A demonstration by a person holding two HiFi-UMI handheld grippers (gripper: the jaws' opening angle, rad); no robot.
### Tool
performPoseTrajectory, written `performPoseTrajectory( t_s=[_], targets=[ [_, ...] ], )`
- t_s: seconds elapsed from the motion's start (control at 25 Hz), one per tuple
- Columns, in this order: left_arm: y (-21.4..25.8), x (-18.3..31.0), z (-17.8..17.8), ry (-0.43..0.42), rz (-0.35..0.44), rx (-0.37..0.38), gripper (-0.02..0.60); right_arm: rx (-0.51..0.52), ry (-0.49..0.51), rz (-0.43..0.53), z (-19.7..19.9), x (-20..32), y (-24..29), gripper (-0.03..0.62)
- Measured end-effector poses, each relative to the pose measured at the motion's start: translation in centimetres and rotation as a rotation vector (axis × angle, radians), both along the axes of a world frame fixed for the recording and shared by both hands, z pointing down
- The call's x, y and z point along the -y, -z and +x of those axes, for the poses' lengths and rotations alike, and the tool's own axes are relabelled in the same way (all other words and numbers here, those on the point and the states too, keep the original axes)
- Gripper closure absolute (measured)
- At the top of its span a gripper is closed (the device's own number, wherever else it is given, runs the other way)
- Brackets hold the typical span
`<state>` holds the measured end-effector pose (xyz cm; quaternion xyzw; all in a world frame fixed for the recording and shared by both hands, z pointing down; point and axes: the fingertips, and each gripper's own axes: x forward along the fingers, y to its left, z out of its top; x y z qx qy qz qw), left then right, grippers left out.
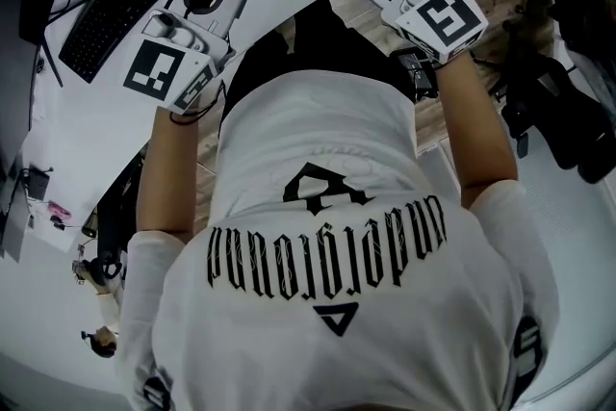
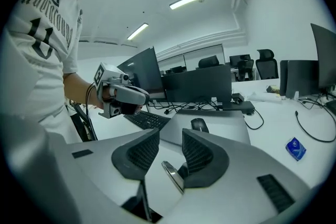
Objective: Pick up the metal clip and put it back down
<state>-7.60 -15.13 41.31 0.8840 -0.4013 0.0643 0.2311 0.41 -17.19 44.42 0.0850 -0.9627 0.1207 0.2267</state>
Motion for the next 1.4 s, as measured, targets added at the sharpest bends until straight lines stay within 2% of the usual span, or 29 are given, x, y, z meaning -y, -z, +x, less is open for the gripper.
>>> performPoseTrajectory(
  t_s=[0.68,0.96,1.2,1.4],
  targets=[
    [-7.7,0.4,1.4,-0.028,-0.108,0.024,0.566,-0.133,0.027,-0.055,0.0,2.3,-11.1,0.488],
    [-9.1,0.4,1.6,-0.022,-0.139,0.036,0.566,-0.165,0.062,-0.079,-0.6,2.1,-13.6,0.488],
    [-8.6,0.1,1.1,-0.012,-0.143,0.041,0.566,-0.186,0.095,-0.063,-1.8,1.7,-13.7,0.49],
    [-9.8,0.6,1.7,-0.007,-0.158,0.039,0.566,-0.195,0.104,-0.054,-1.0,1.9,-14.9,0.499]
  ],
)
